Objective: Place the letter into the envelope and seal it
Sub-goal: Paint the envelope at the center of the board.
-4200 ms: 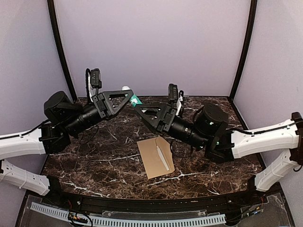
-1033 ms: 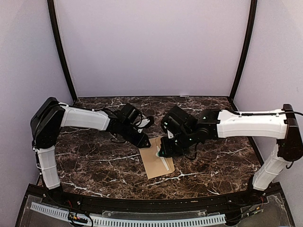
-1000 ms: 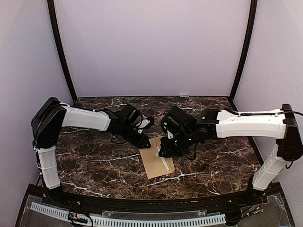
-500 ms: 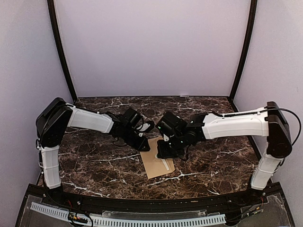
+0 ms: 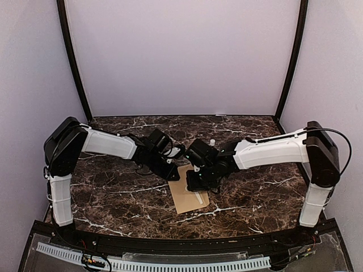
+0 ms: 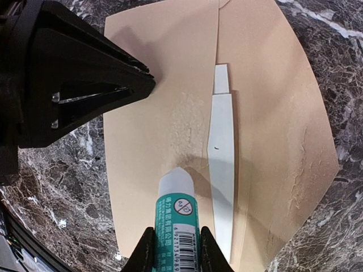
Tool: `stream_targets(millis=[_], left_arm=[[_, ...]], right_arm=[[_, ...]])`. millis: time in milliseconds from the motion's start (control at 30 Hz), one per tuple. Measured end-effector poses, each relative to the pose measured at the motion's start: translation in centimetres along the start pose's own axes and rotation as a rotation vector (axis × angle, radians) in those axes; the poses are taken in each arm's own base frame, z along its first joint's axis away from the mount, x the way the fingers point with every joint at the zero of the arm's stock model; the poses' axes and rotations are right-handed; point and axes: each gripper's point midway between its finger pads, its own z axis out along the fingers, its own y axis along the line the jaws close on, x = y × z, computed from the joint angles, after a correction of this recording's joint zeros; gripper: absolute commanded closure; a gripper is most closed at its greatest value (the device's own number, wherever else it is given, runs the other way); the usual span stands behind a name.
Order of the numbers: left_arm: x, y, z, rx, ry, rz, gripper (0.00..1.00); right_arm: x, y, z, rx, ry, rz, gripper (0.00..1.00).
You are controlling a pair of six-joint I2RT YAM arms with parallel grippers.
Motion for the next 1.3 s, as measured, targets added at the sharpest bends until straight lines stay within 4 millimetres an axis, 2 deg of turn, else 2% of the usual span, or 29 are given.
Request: stream_targets(millis=[700, 1000, 1300], left_arm=[[-0.1, 0.0, 0.1, -0.001, 0.000, 0.000, 0.91], [-0.2, -0.1, 0.2, 0.002, 0.002, -0.001, 0.92], [-0.2, -0.2, 0.3, 0.008, 0.004, -0.001, 0.92]], right_arm=[[-0.4, -0.7, 1.2, 0.026, -0.008, 0.015, 0.93], [-1.8, -0.4, 1.9, 0.040, -0.052, 0.020, 0.93], [-3.5, -1.4, 2.2, 0.069, -0.091, 0.048, 0.93]])
